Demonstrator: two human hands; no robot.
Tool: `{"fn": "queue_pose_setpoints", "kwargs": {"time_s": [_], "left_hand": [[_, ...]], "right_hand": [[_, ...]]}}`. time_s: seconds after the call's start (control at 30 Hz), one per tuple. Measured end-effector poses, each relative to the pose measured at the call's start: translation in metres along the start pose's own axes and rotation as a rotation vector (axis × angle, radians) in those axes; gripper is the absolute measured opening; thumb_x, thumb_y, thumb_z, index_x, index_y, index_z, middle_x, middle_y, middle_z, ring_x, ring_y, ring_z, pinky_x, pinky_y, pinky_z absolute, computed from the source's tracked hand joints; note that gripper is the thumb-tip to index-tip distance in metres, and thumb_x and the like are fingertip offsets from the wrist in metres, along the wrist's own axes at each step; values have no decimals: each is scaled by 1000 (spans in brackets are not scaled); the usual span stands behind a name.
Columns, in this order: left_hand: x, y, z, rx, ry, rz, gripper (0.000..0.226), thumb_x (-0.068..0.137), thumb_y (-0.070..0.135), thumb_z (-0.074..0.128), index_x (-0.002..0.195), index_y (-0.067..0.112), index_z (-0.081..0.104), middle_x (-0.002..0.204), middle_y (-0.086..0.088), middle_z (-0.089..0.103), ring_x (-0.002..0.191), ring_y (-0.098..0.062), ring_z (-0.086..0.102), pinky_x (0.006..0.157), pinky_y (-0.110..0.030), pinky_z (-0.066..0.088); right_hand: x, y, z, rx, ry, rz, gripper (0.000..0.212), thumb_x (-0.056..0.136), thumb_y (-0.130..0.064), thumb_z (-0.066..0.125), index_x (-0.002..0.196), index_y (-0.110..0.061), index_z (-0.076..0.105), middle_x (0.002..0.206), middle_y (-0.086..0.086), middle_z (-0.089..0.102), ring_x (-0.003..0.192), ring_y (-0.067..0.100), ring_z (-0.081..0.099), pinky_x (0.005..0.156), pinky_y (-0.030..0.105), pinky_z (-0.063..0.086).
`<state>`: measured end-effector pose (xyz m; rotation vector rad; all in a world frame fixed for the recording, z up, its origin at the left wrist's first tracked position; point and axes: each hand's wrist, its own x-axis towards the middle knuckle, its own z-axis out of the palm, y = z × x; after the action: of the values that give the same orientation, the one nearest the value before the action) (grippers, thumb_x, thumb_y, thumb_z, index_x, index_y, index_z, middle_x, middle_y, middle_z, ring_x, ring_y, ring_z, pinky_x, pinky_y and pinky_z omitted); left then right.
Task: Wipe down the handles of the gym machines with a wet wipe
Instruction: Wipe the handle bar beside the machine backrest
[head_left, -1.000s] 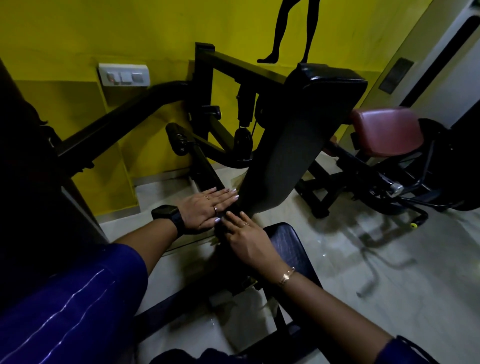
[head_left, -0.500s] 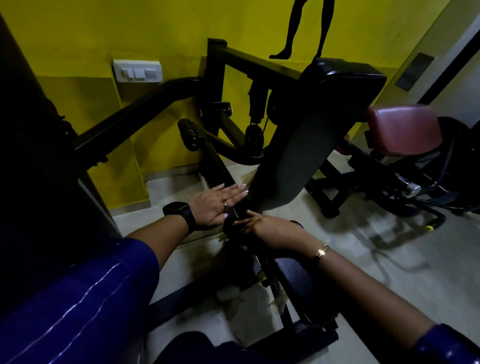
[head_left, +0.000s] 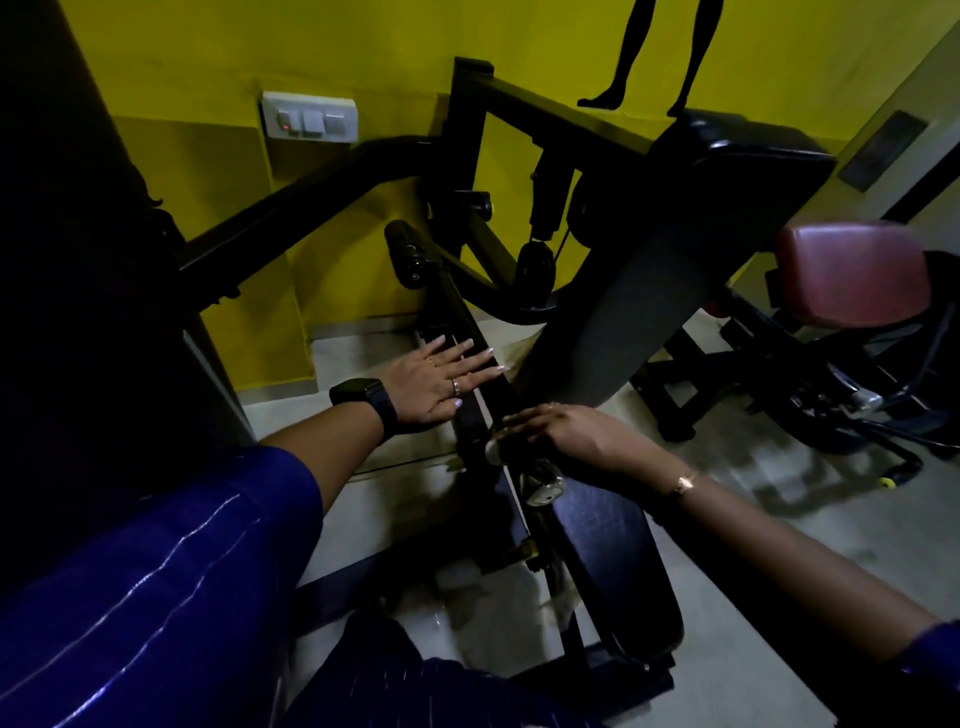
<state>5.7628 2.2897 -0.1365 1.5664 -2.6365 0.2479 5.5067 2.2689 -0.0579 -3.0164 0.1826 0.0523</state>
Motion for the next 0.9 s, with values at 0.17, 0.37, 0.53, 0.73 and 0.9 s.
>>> {"fn": "queue_pose_setpoints", "kwargs": {"time_s": [0.17,0.37,0.53,0.73,0.9], "left_hand": [[-1,-6,5,-82,-16,-128,63,87,44,9,147,27,5,157,-1,7,147,-29,18,115,-39,0],[3,-12,2,-102,-44,-126,64,83,46,1,145,31,-5,153,6,-8,142,-16,-8,116,-39,-5],[6,-23,12,-43,-1,-56,55,95,41,21,148,26,17,154,-1,16,142,-31,31,110,-50,15],[15,-41,17,-121,-36,-57,64,94,59,-9,150,33,9,157,3,3,145,-23,5,116,-46,3],[22,-55,15,-67,-3,28,54,97,41,24,149,29,23,154,-9,35,140,-35,36,112,-52,23]], "right_hand": [[11,27,12,126,194,212,36,97,-24,45,129,-24,60,137,-5,55,139,8,31,113,19,24],[33,36,23,190,77,131,32,91,-15,54,120,-10,67,137,10,55,134,21,43,111,29,35],[20,45,5,81,-42,-120,33,92,-20,53,120,-12,67,128,10,62,124,24,55,106,46,42],[72,57,-4,29,-68,3,47,95,-29,32,125,-15,64,136,10,56,135,27,43,107,43,41],[74,59,4,-70,-236,-154,43,96,-17,33,130,-15,60,137,20,53,130,35,47,108,52,38]]}}
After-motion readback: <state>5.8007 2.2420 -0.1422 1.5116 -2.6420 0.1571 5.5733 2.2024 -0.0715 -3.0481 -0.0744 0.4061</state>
